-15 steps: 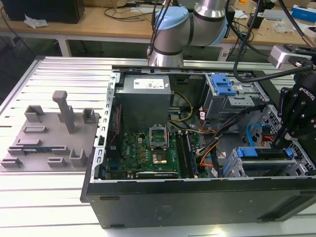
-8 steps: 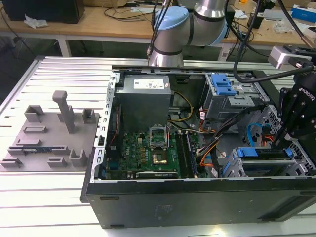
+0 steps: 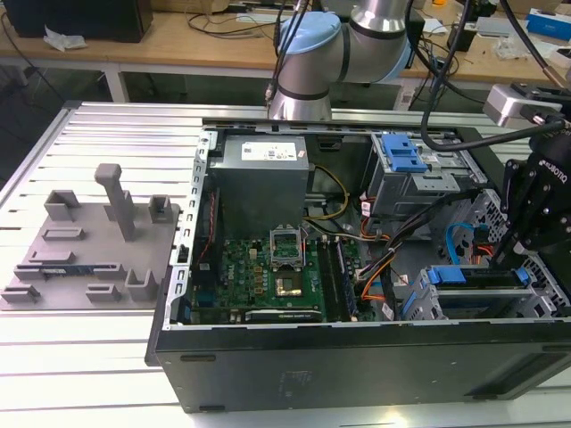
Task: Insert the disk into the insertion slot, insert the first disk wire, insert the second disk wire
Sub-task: 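Insert the first disk wire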
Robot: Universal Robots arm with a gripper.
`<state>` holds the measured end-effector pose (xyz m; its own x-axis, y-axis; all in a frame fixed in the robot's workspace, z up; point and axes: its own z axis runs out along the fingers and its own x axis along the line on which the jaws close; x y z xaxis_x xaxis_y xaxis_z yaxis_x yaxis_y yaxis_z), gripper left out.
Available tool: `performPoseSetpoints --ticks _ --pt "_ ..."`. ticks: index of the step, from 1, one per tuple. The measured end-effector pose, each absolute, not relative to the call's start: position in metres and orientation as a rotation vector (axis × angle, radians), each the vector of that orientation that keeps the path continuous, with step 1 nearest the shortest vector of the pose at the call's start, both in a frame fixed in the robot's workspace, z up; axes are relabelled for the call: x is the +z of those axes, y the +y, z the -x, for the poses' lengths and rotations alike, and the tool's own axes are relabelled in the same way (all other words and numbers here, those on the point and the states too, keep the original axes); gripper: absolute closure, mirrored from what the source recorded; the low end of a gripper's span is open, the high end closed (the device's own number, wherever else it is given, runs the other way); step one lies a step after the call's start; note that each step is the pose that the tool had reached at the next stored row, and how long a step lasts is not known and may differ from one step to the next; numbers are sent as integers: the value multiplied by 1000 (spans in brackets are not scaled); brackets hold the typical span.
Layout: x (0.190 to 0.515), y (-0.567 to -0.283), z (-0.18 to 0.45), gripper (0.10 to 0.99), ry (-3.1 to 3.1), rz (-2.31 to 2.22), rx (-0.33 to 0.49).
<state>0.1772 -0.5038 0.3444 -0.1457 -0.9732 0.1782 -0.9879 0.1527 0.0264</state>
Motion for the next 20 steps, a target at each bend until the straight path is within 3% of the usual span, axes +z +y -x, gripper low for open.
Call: performPoseSetpoints --ticks 20 --pt "344 -510 -177 922 -2280 -1962 114"
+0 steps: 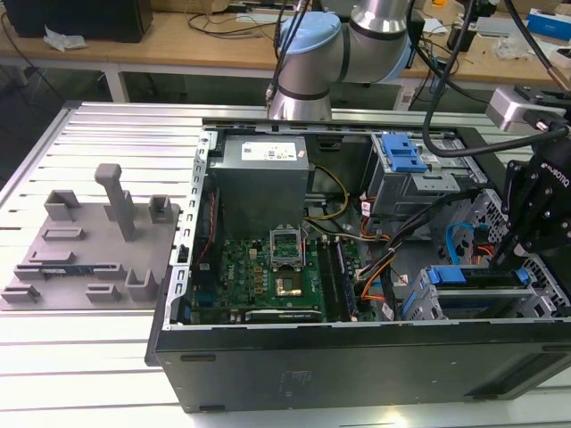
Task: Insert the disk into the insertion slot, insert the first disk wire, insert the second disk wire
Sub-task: 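Insert the first disk wire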
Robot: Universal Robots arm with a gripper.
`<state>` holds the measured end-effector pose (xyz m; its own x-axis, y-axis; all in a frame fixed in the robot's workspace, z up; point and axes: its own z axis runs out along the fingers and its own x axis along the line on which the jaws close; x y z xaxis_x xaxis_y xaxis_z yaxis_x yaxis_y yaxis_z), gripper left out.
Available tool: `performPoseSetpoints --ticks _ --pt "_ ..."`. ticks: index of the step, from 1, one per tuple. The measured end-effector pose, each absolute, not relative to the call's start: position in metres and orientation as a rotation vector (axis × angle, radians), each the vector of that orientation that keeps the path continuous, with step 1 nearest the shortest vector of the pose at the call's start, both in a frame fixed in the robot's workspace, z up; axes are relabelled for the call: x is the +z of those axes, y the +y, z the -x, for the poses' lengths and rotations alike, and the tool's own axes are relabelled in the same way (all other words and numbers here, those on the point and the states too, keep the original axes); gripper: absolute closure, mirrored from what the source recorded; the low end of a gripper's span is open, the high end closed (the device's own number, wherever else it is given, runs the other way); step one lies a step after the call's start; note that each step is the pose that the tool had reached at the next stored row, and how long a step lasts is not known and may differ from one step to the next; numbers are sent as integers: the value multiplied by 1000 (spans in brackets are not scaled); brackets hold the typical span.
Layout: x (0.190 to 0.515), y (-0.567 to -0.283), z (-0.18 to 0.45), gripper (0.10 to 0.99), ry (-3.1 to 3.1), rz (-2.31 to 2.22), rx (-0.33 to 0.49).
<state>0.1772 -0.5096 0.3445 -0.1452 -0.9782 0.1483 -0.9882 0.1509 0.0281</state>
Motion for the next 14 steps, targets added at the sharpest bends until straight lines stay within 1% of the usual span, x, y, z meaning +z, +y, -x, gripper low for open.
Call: performPoseSetpoints --ticks 14 --pt "344 -510 -176 922 -2274 -1970 115"
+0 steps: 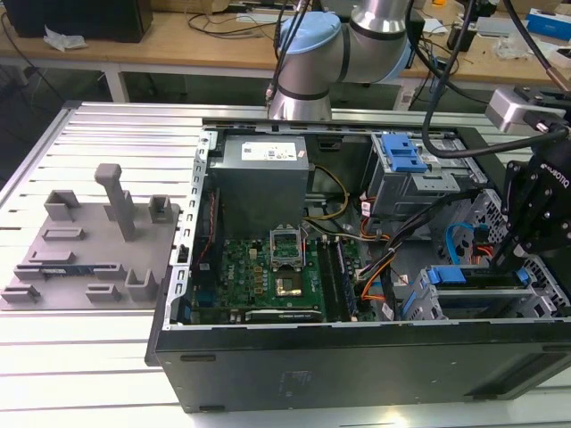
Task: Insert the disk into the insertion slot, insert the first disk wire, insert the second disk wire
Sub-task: 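Insert the first disk wire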
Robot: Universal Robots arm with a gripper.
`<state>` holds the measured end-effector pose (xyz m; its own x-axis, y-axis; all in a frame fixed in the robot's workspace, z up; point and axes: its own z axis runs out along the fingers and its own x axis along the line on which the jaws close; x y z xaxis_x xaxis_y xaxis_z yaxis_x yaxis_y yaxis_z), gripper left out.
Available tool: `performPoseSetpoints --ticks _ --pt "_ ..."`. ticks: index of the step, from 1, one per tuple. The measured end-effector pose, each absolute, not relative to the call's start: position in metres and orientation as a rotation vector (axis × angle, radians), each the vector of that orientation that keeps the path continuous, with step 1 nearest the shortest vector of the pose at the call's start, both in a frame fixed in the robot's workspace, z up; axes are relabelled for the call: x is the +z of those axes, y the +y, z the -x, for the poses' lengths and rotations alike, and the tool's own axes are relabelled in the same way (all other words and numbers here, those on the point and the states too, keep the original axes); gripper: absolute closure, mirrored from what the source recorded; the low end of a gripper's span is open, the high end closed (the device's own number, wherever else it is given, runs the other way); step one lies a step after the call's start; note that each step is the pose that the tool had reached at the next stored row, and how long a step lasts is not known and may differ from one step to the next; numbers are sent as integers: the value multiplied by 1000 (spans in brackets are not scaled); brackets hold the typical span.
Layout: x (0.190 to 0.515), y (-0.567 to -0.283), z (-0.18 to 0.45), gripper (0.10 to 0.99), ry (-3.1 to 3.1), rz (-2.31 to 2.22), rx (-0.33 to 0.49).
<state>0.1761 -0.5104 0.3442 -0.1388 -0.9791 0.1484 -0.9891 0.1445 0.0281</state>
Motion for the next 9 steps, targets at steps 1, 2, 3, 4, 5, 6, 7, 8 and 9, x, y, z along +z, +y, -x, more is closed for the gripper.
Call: performPoseSetpoints --ticks 1,2,3,4,5,6,7,8,9 --pt "344 -511 -176 922 -2273 -1970 115" --pt "344 -511 -176 922 -2273 -1971 115" --pt "344 -511 -176 922 -2273 -1971 115" --pt "344 -511 -176 922 -2273 -1972 115" --pt "344 -512 -176 922 -2272 -1972 115" --pt "343 -512 -176 922 -2272 -1972 115" --pt "343 -512 -176 922 -2271 -1973 115" --pt "343 -512 -176 922 -2270 -1974 115" --pt "343 -512 -176 922 -2269 -1975 115"
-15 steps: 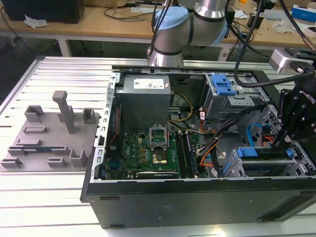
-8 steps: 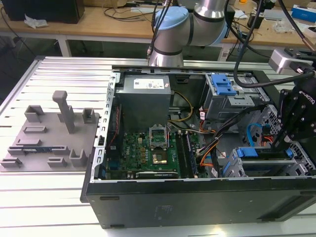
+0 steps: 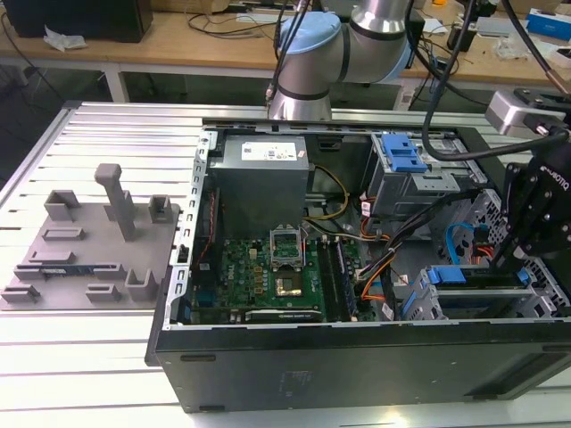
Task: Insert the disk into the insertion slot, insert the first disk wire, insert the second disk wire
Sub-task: 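Insert the first disk wire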
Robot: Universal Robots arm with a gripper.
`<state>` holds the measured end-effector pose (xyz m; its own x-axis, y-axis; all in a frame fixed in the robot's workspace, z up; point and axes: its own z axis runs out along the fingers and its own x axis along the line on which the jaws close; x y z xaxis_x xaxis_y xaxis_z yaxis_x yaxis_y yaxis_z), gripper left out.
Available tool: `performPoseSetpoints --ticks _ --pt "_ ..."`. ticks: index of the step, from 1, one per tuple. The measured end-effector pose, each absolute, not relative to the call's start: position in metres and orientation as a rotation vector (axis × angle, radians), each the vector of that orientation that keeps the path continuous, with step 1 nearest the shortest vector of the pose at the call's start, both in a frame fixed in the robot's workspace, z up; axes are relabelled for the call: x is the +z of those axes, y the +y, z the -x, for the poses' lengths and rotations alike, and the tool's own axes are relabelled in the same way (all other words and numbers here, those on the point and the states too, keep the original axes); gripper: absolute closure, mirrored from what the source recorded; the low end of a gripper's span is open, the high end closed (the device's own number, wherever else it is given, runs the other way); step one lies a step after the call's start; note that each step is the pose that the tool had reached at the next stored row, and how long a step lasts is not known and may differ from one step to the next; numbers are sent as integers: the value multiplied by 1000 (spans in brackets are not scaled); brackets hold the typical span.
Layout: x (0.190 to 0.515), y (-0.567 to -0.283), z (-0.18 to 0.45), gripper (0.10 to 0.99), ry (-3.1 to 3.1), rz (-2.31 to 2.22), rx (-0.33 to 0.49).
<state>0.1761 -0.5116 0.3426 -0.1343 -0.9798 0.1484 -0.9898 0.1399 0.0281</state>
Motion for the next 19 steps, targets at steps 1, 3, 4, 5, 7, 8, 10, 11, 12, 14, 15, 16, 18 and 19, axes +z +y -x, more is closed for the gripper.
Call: performPoseSetpoints --ticks 1,3,4,5,7,8,10,11,12,14,15,16,18,19 --pt "342 -512 -176 922 -2267 -1978 116" --pt "341 -512 -176 922 -2263 -1982 116" --pt "341 -512 -176 922 -2262 -1984 116" --pt "341 -512 -176 922 -2260 -1986 116" --pt "341 -512 -176 922 -2258 -1989 116" --pt "341 -512 -176 922 -2257 -1990 117" --pt "341 -512 -176 922 -2255 -1992 117" --pt "341 -511 -176 922 -2254 -1993 117" --pt "341 -511 -176 922 -2254 -1994 117" --pt "342 -510 -176 922 -2253 -1994 118" --pt "343 -509 -176 922 -2252 -1995 118" --pt "344 -508 -176 922 -2251 -1995 118" --pt "346 -508 -175 922 -2251 -2000 121" --pt "346 -508 -174 922 -2254 -2003 124"
